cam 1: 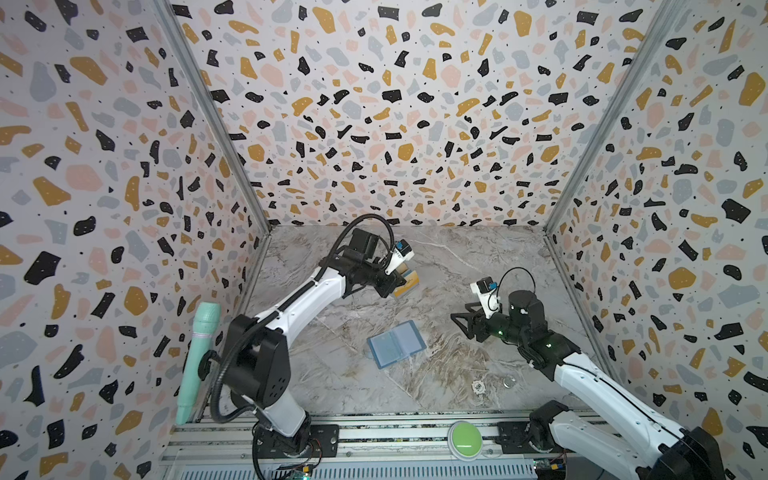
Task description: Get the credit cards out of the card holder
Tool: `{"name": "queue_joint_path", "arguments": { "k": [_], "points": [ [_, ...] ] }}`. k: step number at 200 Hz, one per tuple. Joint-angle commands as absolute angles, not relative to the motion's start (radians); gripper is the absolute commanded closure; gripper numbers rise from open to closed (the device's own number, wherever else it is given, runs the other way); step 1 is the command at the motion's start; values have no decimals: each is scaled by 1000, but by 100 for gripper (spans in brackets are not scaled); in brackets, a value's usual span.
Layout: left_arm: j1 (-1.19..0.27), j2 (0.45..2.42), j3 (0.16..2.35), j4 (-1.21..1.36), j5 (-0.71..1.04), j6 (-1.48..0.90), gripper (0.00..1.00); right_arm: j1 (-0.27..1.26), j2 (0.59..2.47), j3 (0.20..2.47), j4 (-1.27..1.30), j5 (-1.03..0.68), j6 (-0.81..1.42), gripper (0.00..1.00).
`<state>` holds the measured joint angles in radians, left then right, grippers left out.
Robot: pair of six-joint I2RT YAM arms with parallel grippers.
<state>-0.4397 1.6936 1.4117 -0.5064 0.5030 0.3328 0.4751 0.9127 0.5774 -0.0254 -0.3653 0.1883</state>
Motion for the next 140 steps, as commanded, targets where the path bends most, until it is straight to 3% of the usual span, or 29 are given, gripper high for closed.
{"name": "queue_joint_path", "arguments": {
  "k": [1,60,140],
  "points": [
    [-409,1758,1515,-603,442,392,100,474,871,597,-54,-306,213,33],
    [-368,1981,1775,-731,424,454,100,475,851,592,-43,-316,206,29],
    [-334,2134,1882,-707,438,449,100,479,830,583,-33,-316,208,29]
  ]
}}
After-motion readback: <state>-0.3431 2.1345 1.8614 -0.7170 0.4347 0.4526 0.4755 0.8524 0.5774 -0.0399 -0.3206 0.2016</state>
